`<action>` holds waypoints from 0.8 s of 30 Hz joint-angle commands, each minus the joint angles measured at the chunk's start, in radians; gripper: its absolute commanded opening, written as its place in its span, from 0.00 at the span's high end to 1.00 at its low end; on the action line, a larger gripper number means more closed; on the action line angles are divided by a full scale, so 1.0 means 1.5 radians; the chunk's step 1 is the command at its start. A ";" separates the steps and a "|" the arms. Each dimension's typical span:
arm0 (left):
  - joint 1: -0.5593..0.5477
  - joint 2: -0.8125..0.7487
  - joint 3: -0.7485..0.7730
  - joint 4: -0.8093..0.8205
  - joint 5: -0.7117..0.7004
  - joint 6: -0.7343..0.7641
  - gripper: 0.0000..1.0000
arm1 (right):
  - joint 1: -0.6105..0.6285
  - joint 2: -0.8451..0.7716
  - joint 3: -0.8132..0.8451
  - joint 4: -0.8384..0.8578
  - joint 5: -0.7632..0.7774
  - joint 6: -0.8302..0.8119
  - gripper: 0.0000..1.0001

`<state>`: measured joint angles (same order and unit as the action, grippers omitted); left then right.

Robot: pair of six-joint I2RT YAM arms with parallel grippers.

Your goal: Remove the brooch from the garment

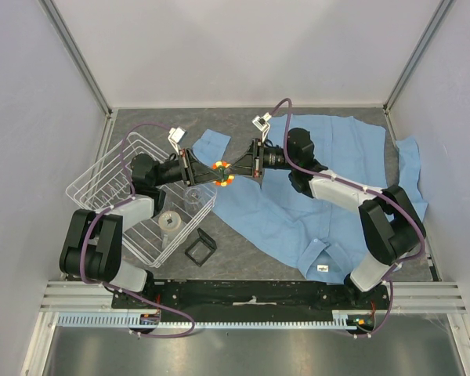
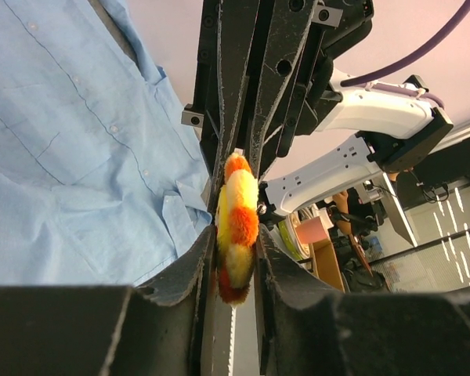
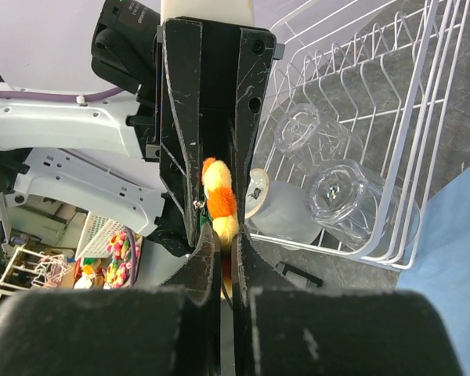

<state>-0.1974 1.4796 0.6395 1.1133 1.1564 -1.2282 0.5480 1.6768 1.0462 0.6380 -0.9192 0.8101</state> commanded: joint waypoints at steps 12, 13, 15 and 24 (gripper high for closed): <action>-0.039 -0.015 0.042 -0.001 0.016 0.024 0.65 | 0.068 0.027 0.045 -0.093 0.079 -0.086 1.00; -0.039 -0.016 0.042 -0.003 0.017 0.025 0.65 | 0.068 0.026 0.045 -0.092 0.079 -0.087 1.00; -0.038 -0.018 0.041 -0.007 0.019 0.028 0.65 | 0.068 0.023 0.041 -0.090 0.080 -0.087 1.00; -0.010 -0.066 0.035 -0.008 0.046 0.042 0.24 | 0.047 0.015 0.013 -0.038 0.060 -0.056 1.00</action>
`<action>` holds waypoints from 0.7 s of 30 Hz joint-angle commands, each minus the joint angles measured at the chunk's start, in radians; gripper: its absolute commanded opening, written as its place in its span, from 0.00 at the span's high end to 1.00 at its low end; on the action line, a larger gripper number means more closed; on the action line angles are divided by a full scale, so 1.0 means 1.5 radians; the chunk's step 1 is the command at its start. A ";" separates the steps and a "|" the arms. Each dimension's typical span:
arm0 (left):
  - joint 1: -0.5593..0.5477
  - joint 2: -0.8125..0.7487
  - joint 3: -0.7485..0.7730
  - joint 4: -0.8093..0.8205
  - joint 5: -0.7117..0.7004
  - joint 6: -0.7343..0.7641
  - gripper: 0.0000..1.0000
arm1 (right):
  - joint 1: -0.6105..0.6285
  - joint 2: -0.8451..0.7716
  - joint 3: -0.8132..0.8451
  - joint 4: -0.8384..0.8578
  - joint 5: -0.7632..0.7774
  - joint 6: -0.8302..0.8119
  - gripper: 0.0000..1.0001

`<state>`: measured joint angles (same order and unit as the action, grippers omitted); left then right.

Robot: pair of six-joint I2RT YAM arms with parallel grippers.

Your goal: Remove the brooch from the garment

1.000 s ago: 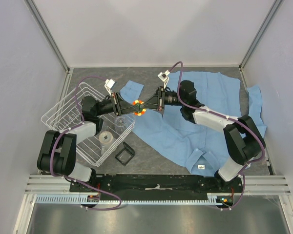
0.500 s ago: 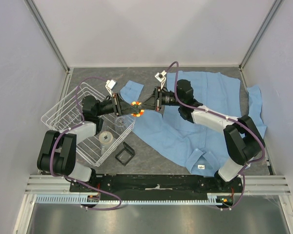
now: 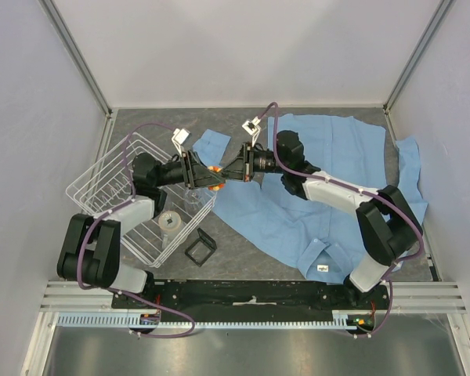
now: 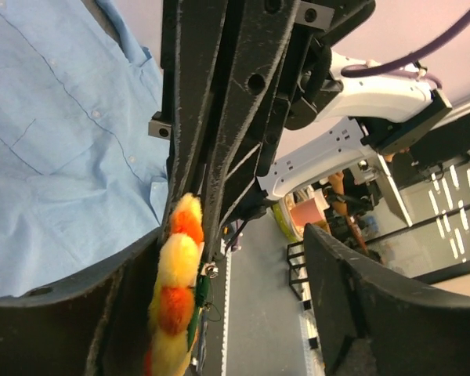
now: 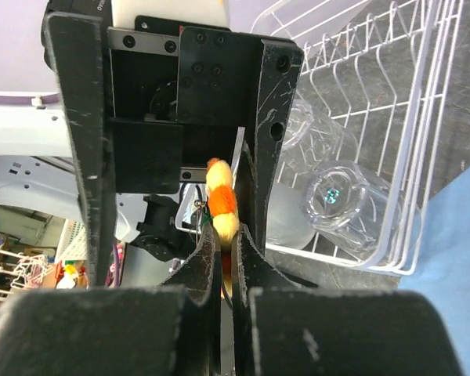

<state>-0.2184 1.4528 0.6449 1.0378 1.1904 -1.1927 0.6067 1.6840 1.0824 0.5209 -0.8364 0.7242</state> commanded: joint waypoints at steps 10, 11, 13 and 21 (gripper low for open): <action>0.048 -0.043 0.027 0.080 0.024 -0.020 0.32 | -0.027 0.009 -0.043 0.125 -0.015 0.063 1.00; 0.051 -0.038 0.026 0.095 0.025 -0.039 0.34 | -0.029 0.008 -0.045 0.128 -0.015 0.068 1.00; 0.056 -0.034 0.022 0.126 0.025 -0.059 0.40 | -0.036 0.007 -0.048 0.131 -0.016 0.071 1.00; 0.071 -0.024 0.021 0.146 0.025 -0.080 0.45 | -0.046 0.003 -0.054 0.129 -0.010 0.071 1.00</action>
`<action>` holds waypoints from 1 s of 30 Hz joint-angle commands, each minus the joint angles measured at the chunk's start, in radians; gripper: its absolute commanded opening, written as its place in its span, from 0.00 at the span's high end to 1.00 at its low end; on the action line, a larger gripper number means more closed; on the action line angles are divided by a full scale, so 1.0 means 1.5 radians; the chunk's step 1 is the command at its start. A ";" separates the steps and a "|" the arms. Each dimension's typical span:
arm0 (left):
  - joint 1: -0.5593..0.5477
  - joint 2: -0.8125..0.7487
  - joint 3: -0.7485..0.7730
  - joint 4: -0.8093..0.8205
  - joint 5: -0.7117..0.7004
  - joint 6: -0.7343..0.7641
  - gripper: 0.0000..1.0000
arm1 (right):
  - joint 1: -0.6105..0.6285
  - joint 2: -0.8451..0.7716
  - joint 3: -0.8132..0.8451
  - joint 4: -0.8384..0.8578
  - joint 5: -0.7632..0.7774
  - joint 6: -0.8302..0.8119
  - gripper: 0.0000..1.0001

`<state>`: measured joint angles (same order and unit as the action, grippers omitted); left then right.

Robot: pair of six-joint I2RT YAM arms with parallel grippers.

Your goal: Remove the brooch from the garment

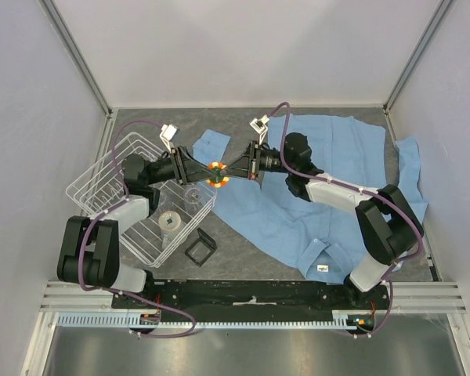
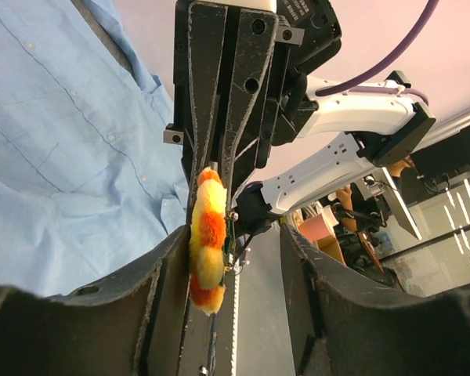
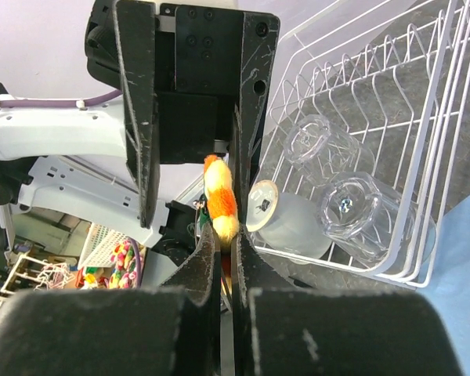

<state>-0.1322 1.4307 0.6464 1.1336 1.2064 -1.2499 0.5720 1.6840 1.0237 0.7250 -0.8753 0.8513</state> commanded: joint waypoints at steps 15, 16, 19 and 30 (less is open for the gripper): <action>0.082 -0.160 0.068 -0.468 -0.112 0.271 0.20 | 0.024 -0.082 0.050 -0.344 0.204 -0.226 1.00; 0.085 -0.178 0.082 -0.541 -0.141 0.361 0.20 | 0.040 -0.093 0.054 -0.404 0.260 -0.246 1.00; 0.087 -0.262 0.110 -0.684 -0.297 0.461 0.19 | 0.104 -0.140 0.043 -0.458 0.312 -0.291 1.00; 0.121 -0.336 0.088 -0.705 -0.423 0.471 0.16 | 0.522 -0.231 0.047 -0.659 0.852 -0.422 1.00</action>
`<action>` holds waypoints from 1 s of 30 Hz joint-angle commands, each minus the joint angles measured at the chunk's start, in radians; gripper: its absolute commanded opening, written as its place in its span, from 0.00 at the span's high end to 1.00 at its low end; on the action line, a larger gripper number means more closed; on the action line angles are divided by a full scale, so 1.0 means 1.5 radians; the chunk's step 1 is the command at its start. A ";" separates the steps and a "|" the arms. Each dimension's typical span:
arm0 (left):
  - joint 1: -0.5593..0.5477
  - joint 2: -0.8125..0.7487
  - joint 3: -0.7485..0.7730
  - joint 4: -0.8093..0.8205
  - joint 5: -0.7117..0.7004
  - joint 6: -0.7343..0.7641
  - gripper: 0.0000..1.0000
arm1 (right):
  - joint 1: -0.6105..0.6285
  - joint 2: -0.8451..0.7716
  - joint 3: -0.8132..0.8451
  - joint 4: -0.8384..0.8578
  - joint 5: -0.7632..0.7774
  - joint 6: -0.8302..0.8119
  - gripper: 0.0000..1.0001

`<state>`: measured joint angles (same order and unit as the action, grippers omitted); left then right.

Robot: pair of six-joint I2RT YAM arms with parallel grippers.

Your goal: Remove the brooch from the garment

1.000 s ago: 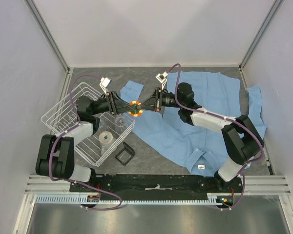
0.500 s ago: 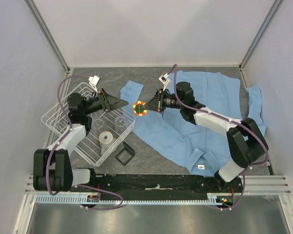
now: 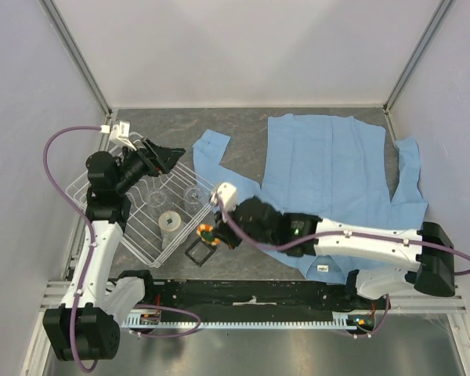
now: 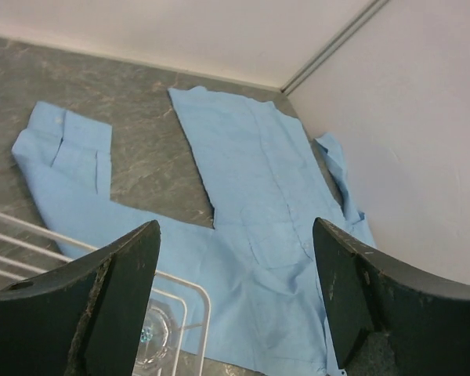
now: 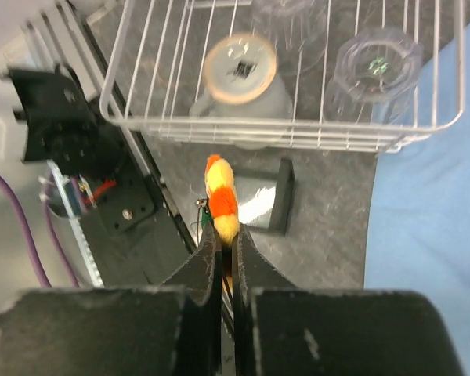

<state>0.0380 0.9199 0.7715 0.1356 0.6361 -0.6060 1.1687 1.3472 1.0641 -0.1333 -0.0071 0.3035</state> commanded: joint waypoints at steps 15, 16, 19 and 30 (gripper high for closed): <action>0.016 -0.002 -0.002 -0.034 -0.048 0.040 0.16 | 0.339 0.297 0.184 -0.138 0.640 -0.074 1.00; 0.017 -0.002 -0.002 -0.032 -0.046 0.040 0.16 | 0.340 0.327 0.195 -0.137 0.648 -0.082 1.00; 0.020 0.001 -0.002 -0.032 -0.043 0.038 0.16 | 0.339 0.374 0.227 -0.135 0.691 -0.109 1.00; 0.042 0.012 -0.015 0.004 -0.010 0.003 0.16 | 0.283 0.400 0.194 -0.027 0.610 -0.184 1.00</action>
<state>0.0860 0.9363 0.7567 0.0849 0.5865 -0.5869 1.6253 1.9518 1.3701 -0.2710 0.9329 0.0887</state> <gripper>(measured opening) 0.839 0.029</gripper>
